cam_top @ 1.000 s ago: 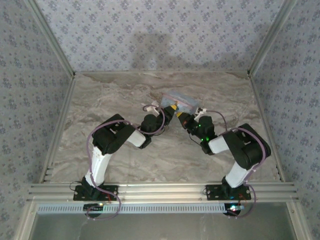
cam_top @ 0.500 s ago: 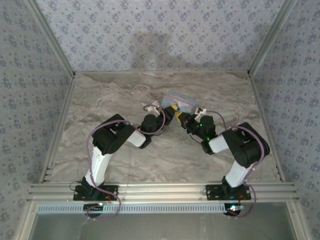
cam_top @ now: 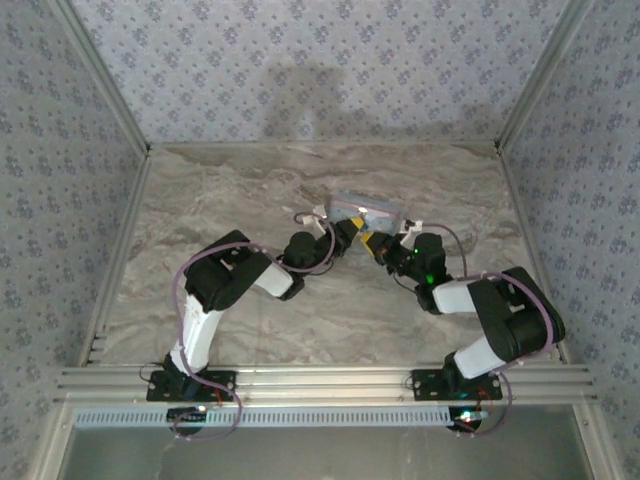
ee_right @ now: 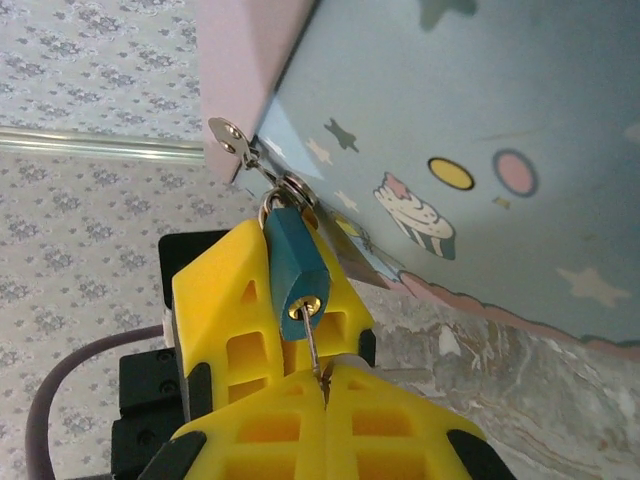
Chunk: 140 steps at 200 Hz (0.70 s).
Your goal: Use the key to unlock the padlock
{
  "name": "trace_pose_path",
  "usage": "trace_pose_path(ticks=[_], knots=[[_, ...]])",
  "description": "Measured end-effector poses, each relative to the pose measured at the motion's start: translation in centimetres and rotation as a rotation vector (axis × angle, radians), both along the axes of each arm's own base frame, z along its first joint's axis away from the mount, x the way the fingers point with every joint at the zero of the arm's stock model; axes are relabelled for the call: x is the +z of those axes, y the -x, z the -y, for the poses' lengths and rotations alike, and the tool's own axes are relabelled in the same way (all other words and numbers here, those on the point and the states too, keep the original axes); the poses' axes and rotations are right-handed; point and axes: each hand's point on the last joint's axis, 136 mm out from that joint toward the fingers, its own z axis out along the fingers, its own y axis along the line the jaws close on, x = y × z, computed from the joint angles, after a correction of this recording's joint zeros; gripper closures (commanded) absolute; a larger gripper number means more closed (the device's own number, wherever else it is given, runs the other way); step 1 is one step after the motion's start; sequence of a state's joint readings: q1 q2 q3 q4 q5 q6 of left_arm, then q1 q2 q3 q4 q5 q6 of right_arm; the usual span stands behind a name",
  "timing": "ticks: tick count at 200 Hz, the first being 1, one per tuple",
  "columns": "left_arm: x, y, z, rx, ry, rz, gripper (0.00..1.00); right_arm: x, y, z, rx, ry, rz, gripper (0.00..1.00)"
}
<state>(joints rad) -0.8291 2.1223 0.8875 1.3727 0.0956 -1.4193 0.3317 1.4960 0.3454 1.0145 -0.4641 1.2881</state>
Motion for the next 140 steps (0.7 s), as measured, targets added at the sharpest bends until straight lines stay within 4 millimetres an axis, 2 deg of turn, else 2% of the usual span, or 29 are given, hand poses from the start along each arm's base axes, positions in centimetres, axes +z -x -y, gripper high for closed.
trace_pose_path(ticks=[12,28,40,75,110,140], knots=[[-0.1,0.3,0.2,-0.014,-0.004,0.001,1.00,0.1,-0.2,0.9,-0.027,0.010,0.006,1.00],[-0.7,1.5,0.7,-0.062,-0.019,-0.008,1.00,0.9,-1.2,2.8,-0.096,0.024,0.036,1.00],[-1.3,2.6,1.3,-0.108,-0.033,-0.018,1.00,1.7,-1.5,3.5,-0.123,0.032,0.067,1.00],[-1.6,5.2,2.8,-0.204,-0.045,-0.022,1.00,3.0,-1.5,3.5,-0.122,0.044,0.113,1.00],[-1.7,5.2,2.7,-0.205,-0.046,-0.023,1.00,3.4,-1.1,3.6,-0.115,0.056,0.128,1.00],[-2.5,5.3,2.2,-0.200,-0.064,-0.034,1.00,4.6,0.4,3.8,-0.103,0.074,0.166,1.00]])
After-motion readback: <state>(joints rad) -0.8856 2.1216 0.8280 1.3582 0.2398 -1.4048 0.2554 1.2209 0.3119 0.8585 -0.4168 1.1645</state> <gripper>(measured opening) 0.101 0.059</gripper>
